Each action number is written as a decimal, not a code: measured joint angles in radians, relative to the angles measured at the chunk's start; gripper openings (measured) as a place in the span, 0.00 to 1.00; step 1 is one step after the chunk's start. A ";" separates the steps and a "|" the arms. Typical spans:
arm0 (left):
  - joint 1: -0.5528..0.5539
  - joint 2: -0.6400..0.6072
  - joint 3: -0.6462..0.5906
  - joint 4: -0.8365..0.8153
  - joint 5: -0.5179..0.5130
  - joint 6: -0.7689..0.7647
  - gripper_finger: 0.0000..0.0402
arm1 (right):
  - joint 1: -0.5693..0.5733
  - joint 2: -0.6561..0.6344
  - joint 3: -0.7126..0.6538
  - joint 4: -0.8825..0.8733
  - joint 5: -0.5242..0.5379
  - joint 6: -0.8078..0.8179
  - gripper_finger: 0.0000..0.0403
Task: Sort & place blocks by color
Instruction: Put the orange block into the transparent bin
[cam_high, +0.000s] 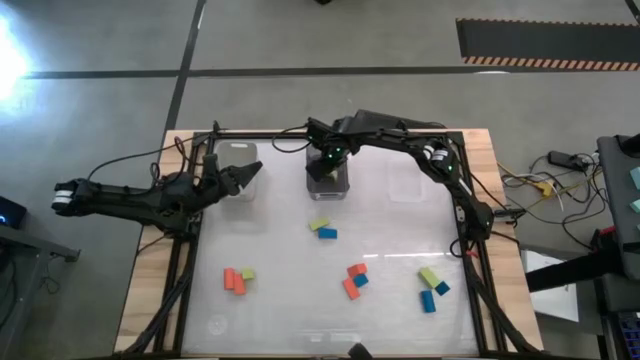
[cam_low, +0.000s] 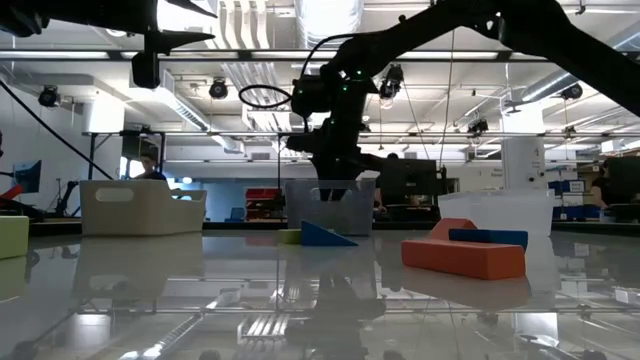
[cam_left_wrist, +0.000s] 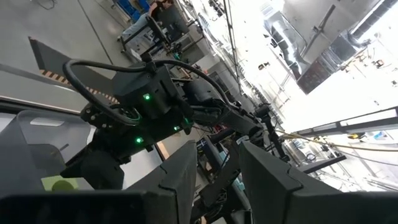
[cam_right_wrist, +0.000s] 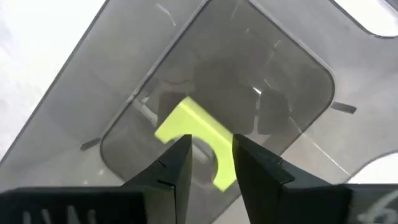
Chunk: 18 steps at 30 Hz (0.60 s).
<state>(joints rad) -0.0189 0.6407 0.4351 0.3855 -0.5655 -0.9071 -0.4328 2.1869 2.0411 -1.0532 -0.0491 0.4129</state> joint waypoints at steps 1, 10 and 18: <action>0.000 0.000 0.000 0.000 0.000 -0.001 0.26 | 0.000 -0.008 0.000 -0.005 -0.003 -0.005 0.27; -0.002 0.012 -0.001 -0.004 0.056 -0.061 0.26 | 0.010 -0.165 0.000 -0.132 -0.011 -0.022 0.27; -0.009 0.099 0.031 -0.102 0.221 -0.226 0.26 | 0.039 -0.370 -0.001 -0.146 -0.001 -0.071 0.27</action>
<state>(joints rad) -0.0281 0.7397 0.4664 0.2831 -0.3446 -1.1326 -0.3934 1.8167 2.0399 -1.1992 -0.0502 0.3421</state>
